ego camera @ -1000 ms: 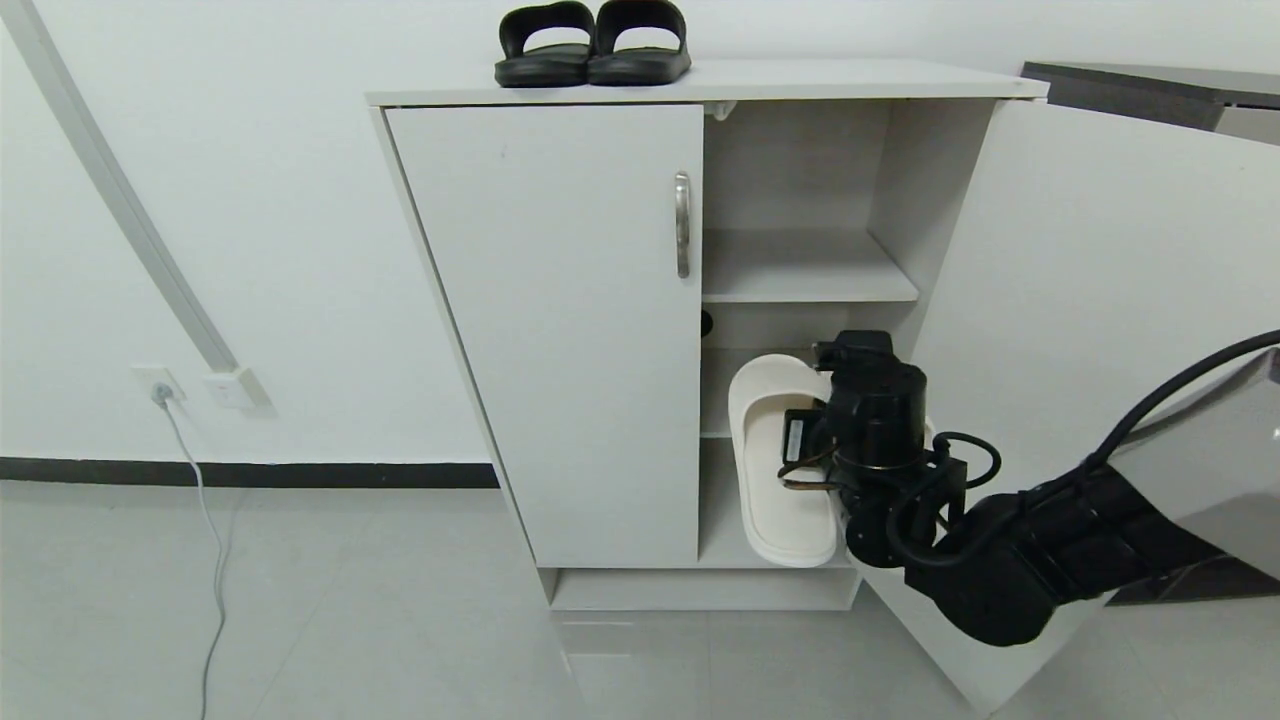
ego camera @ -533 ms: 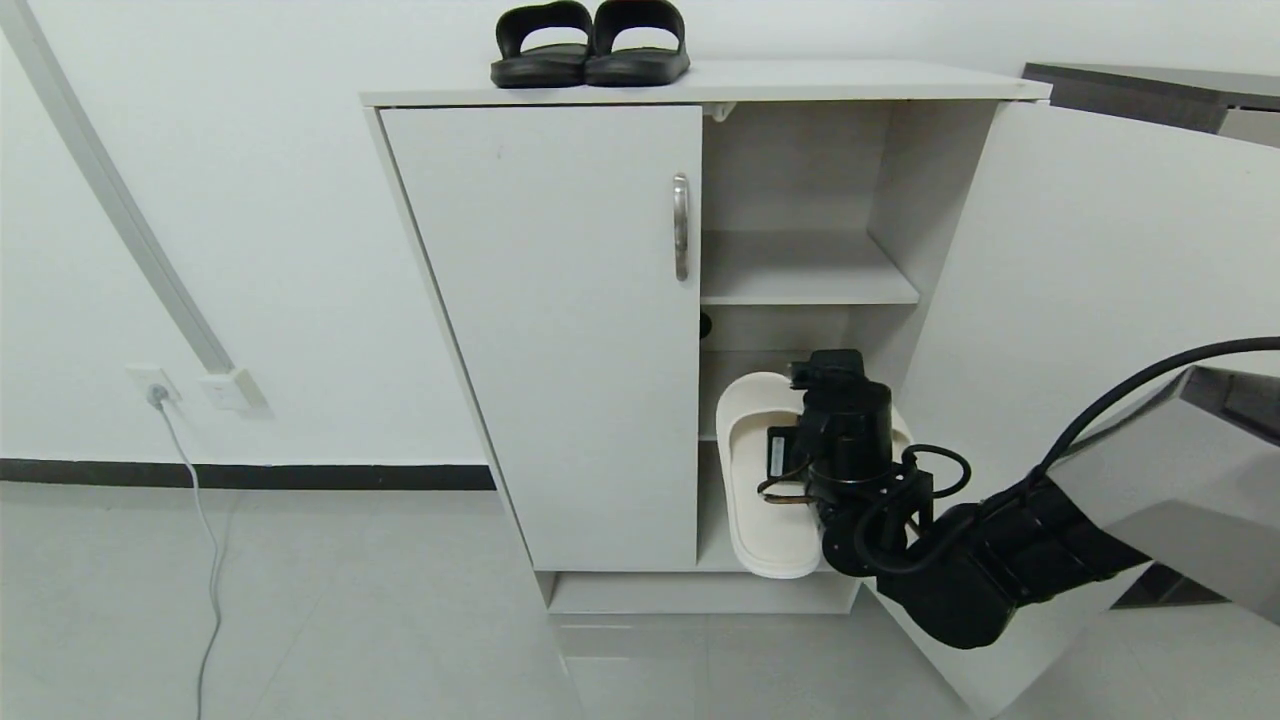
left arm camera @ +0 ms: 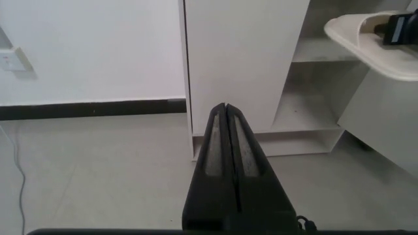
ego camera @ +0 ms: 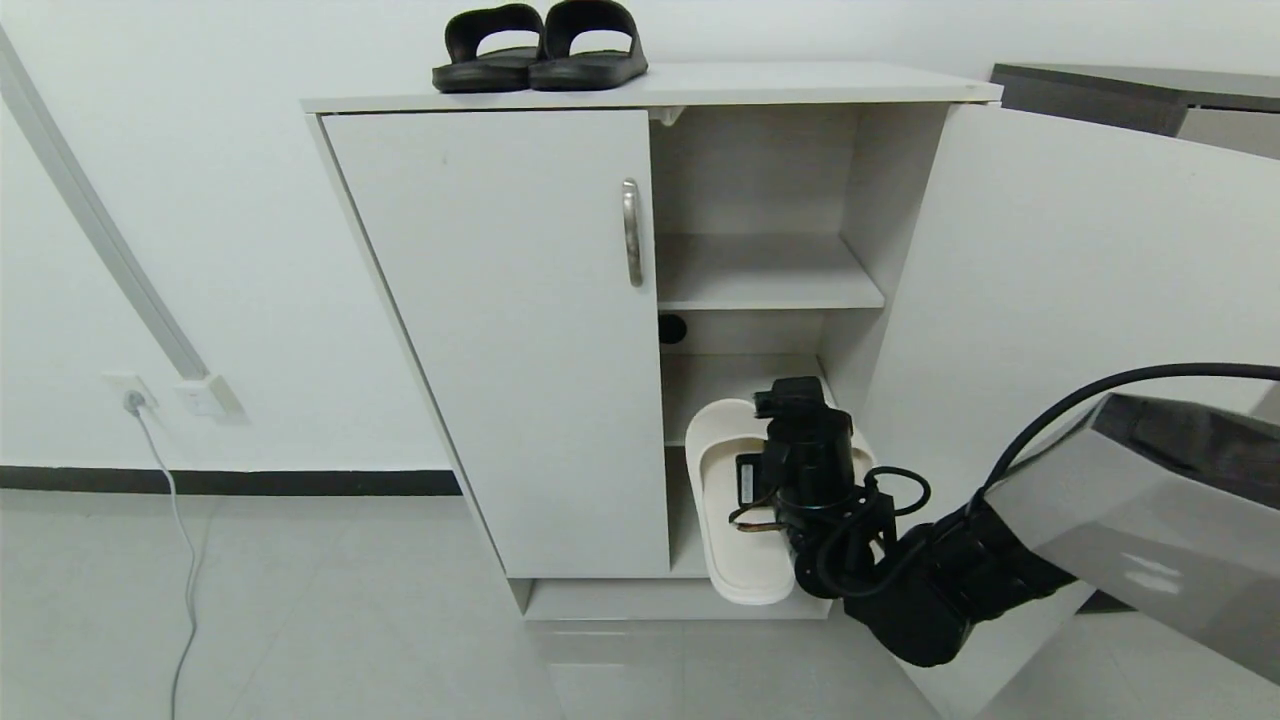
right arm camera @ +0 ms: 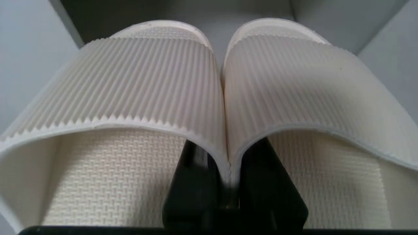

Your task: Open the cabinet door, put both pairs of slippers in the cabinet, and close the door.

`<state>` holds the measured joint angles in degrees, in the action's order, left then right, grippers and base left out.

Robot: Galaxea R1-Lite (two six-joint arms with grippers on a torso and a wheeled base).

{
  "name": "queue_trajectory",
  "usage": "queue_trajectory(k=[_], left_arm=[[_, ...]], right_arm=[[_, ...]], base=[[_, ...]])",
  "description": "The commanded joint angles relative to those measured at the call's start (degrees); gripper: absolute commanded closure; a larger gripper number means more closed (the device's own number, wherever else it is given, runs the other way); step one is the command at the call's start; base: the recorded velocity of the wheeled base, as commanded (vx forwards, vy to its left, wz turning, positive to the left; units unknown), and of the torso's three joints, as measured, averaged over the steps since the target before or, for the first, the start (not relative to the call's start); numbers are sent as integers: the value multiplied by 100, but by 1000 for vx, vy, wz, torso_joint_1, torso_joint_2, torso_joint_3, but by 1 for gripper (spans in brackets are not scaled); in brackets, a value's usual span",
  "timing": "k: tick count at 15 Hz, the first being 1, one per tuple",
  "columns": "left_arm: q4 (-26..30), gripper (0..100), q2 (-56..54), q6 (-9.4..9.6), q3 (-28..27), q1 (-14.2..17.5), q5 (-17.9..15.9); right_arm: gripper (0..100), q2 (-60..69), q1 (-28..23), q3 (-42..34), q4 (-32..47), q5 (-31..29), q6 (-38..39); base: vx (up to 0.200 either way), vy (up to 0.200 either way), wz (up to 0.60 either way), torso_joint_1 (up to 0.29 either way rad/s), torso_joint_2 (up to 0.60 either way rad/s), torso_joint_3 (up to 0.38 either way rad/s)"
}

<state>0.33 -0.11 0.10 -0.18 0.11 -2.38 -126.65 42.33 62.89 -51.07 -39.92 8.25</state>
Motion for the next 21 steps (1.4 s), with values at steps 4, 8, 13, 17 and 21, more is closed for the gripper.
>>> queue_trajectory(k=[4,8,13,17,21], left_arm=[[2,100,11,-1,1,-2,0],[2,100,11,-10,1,-2,9],[2,100,11,-10,1,7,9],[2,100,11,-10,1,-2,0],[2,100,11,-10,1,-2,9]], right_arm=[[100,-651,56,364,-17,29,27],[100,-739,21,364,-132,20,36],[100,-862,-5,426,-158,29,27],[100,-941,-58,443,-167,134,45],[100,-949,-67,478,-220,134,45]], base=[[0,0,0,0,0,0],[0,0,0,0,0,0],[0,0,0,0,0,0],[0,0,0,0,0,0],[0,0,0,4,5,-157]])
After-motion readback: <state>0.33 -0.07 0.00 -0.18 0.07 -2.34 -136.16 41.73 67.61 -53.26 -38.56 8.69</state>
